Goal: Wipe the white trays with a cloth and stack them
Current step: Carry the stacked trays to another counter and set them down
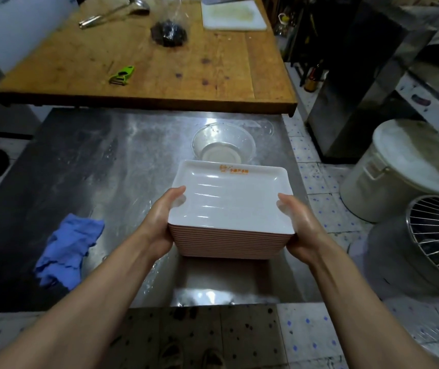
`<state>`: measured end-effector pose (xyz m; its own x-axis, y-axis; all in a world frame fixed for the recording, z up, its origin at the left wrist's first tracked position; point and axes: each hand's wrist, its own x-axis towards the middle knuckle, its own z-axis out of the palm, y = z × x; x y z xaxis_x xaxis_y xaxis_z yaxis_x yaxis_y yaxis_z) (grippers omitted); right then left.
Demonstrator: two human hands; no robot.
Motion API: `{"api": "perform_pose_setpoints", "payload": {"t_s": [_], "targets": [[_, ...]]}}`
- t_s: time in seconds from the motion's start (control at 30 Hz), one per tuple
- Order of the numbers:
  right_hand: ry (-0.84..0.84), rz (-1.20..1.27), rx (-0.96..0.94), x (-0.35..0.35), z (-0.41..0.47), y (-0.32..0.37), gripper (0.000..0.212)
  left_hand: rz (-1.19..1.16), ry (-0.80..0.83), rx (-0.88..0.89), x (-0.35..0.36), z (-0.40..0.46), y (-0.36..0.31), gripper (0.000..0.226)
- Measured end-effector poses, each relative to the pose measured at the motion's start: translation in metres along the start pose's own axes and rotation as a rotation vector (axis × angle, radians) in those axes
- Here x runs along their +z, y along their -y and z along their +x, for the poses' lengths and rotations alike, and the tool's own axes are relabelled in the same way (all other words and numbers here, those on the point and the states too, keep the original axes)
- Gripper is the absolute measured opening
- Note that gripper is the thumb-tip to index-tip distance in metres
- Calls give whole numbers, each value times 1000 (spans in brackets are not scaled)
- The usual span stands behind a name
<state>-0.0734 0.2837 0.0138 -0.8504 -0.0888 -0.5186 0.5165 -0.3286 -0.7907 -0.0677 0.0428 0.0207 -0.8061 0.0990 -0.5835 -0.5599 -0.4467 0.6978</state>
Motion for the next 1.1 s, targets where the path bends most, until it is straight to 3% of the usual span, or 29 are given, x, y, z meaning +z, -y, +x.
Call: {"api": "perform_pose_setpoints", "payload": {"t_s": [0.13, 0.37, 0.6, 0.87, 1.1], "targets": [[6, -9, 0, 3, -2, 5, 24, -15, 20, 1, 0, -3, -3, 43], [10, -26, 5, 10, -4, 8, 26, 10, 42, 18, -2, -6, -18, 27], [22, -14, 43, 22, -4, 5, 25, 39, 49, -53, -14, -11, -22, 30], [-11, -50, 62, 39, -1, -6, 29, -1, 56, 19, -31, -16, -23, 27], [-12, -27, 105, 39, -3, -11, 26, 118, 83, 27, -41, -17, -21, 34]]}}
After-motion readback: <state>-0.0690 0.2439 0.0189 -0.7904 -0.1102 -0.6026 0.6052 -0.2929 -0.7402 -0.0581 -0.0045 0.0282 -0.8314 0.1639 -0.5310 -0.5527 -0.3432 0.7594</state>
